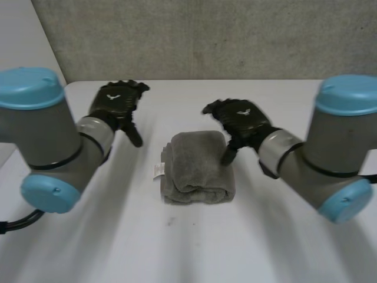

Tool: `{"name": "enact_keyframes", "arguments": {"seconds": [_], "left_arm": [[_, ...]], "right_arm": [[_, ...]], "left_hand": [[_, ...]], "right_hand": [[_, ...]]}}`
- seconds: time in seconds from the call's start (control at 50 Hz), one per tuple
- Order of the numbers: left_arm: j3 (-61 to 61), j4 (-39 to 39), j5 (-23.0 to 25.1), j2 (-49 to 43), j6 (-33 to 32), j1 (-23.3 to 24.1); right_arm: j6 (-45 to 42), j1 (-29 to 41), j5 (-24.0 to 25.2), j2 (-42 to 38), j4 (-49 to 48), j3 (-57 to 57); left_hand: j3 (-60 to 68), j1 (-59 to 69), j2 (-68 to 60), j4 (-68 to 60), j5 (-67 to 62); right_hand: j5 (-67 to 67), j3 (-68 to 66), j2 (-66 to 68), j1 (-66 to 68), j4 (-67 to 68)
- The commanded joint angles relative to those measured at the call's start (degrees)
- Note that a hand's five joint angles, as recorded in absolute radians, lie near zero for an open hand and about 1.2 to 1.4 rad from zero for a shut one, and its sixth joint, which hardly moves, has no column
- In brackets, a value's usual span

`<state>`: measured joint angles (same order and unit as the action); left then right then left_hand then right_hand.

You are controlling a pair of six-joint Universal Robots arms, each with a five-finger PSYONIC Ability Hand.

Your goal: Fold the towel.

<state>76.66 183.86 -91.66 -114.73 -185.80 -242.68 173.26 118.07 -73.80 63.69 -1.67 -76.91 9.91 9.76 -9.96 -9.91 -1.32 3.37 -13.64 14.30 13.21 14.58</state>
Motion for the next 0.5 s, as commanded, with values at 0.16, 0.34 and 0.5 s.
{"name": "enact_keyframes", "arguments": {"seconds": [0.16,0.34,0.5], "left_arm": [[-12.33,-3.34,0.26,-15.34,3.78,11.35],[-12.33,-4.47,-0.97,-20.7,3.69,11.79],[-8.37,-6.15,-6.42,-21.32,3.08,10.03]], "right_arm": [[6.04,-5.04,0.23,-0.93,-1.06,-4.65],[5.95,-2.68,-0.12,-9.7,-0.71,0.7],[0.85,0.76,-1.17,-18.07,1.32,6.42]], "left_hand": [[1.99,2.14,-1.94,-1.99,-0.57],[3.84,3.99,-3.79,-3.84,-2.42],[3.5,3.66,-3.45,-3.5,-2.09]], "right_hand": [[-3.37,3.64,-4.3,-3.21,-4.58],[-3.37,3.64,-4.3,-3.21,-4.58],[-3.37,3.64,-4.3,-3.21,-4.58]]}}
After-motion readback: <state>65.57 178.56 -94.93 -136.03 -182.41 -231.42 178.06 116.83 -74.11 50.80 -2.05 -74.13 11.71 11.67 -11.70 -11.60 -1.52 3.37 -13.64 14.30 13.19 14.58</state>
